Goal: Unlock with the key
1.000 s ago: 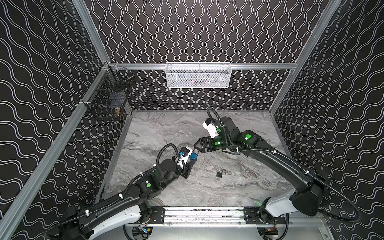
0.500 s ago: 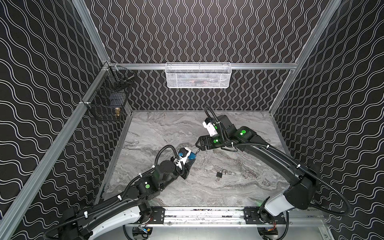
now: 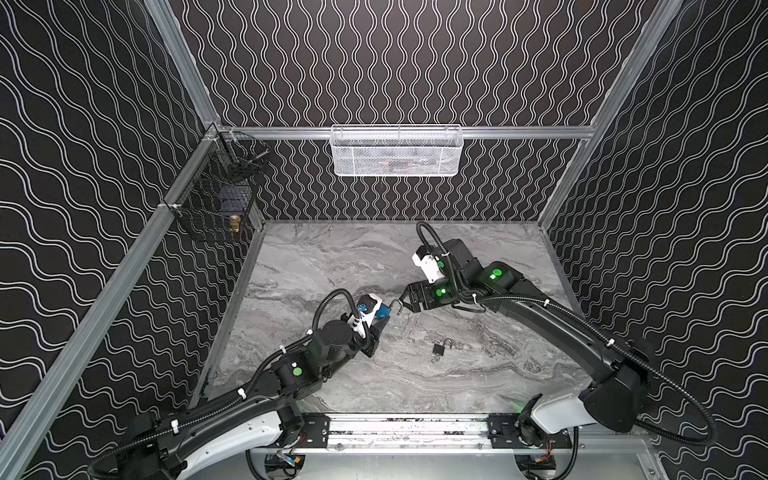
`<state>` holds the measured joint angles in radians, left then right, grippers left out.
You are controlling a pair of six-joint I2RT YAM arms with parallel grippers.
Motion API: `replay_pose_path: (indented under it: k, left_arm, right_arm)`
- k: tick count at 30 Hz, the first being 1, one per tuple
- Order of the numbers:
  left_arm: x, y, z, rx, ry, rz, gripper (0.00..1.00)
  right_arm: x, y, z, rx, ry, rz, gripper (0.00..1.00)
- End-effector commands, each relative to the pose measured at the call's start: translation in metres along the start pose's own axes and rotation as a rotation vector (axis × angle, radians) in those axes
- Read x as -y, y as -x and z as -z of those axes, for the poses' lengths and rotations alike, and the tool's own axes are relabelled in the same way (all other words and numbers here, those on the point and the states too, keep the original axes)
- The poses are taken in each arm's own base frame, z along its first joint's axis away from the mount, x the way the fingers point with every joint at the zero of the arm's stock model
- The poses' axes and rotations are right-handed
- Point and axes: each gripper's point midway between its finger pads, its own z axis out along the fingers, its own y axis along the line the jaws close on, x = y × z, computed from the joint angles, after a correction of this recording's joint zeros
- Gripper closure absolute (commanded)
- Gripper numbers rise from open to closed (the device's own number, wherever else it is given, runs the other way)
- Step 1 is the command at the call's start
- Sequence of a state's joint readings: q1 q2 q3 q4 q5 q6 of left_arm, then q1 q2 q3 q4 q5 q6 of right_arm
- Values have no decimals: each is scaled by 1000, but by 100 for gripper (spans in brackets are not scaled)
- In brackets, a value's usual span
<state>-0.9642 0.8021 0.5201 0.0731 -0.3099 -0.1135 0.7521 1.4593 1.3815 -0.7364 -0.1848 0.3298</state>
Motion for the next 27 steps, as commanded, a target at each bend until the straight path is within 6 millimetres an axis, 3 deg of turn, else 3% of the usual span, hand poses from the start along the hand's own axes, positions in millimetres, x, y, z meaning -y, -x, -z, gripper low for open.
replay_pose_path:
  k: [1, 5, 11, 14, 19, 27]
  left_arm:
    - [-6, 17, 1, 36, 37, 51, 100]
    - [-13, 7, -3, -67, 98, 86, 100]
    - [-6, -16, -12, -291, 116, 165, 100]
    - [5, -36, -17, -411, 91, 205, 100]
    - [6, -69, -20, -592, 169, 269, 100]
    - [24, -128, -23, -771, 252, 408, 100]
  right_arm:
    - [11, -1, 6, 29, -36, -23, 10]
    - [29, -7, 13, 82, -67, -75, 10]
    - [42, -27, 14, 145, -32, -167, 10]
    - [49, -50, 5, 153, 2, -222, 10]
    - [62, -73, -3, 154, -6, -298, 10]
    - [81, -90, -7, 232, -14, -387, 9]
